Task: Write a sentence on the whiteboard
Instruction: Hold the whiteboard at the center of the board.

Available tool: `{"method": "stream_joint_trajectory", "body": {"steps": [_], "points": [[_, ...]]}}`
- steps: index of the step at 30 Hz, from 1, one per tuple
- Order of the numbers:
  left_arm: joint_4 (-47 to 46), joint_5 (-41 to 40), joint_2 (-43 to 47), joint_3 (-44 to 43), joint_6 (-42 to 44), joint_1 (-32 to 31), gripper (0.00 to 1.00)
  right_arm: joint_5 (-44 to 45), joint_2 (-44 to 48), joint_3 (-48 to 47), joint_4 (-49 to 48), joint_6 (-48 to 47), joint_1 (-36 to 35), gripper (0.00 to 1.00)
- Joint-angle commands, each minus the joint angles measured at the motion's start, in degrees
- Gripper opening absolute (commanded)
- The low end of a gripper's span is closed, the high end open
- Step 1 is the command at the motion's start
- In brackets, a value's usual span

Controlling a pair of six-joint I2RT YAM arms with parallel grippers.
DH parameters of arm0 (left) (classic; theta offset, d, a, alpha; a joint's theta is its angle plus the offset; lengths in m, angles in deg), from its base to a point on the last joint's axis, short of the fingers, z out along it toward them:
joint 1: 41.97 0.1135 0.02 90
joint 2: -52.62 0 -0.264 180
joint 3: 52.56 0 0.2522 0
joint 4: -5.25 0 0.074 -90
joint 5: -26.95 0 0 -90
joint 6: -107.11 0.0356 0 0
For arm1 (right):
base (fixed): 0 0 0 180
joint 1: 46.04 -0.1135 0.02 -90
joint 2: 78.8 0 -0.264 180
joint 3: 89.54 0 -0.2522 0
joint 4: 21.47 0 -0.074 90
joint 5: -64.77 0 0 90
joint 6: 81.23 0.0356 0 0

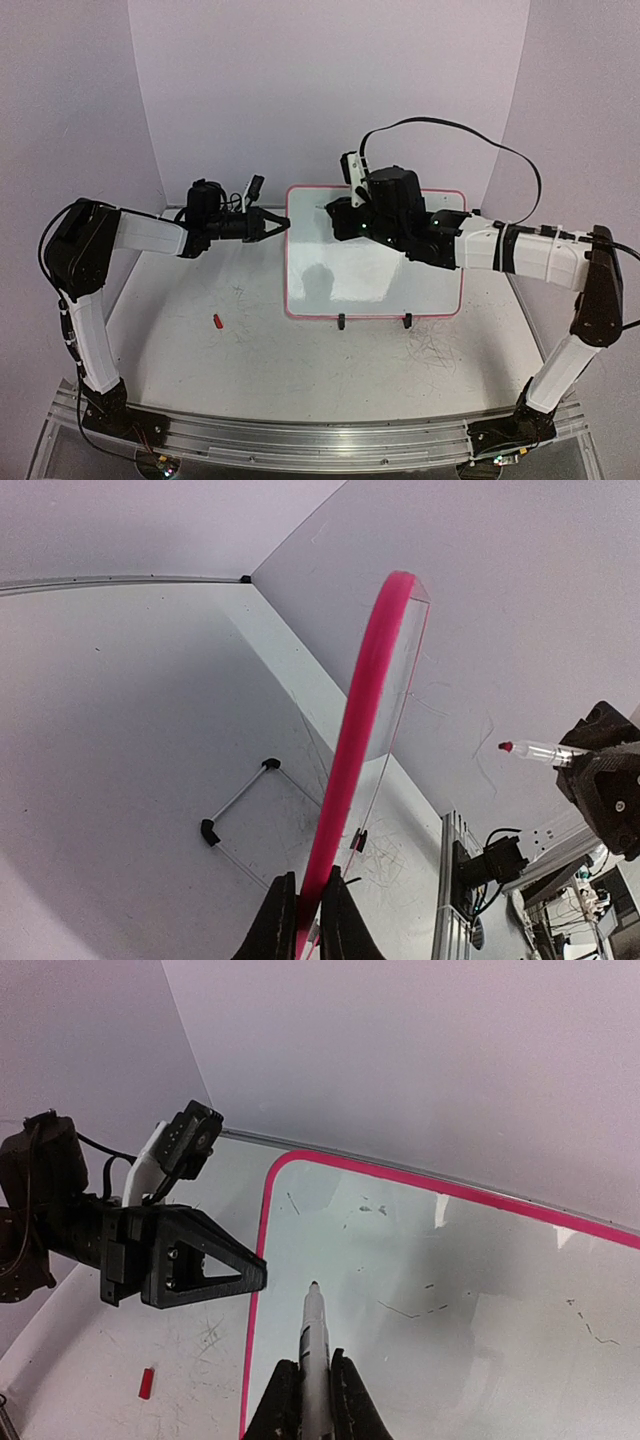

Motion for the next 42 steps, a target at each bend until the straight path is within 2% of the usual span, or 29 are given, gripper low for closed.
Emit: {"method": "stream_joint_trajectory", "body": {"steps": [1,13,21,33,42], "points": [[-2.32,0.94,2.15,2.87,1.15,-1.48,0.07,-0.16,3.13,0.7,-2.61,-0.28,-0.26,0.0],[-5.57,-3.05,5.71,9.9,1.56,-3.37,0.01,-0.63,4.83,2.94,-2.62,-0.59,-0.29,0.0],[-7.41,-4.01,6.61,11.68,0.66,-3.83,0.0,-2.04,3.81,2.28,-2.54,-0.94,-0.49,0.0],[-7.51,-1.57,5.41,8.44,-1.86,-1.7,0.25,-0.86,3.5,2.42,-2.7,0.12,-0.87,0.0],[-7.62,-0.3,4.13,7.37,-2.62,-1.62,0.32,-1.25,2.31,1.23,-3.53,3.28,-0.83,0.0]]}}
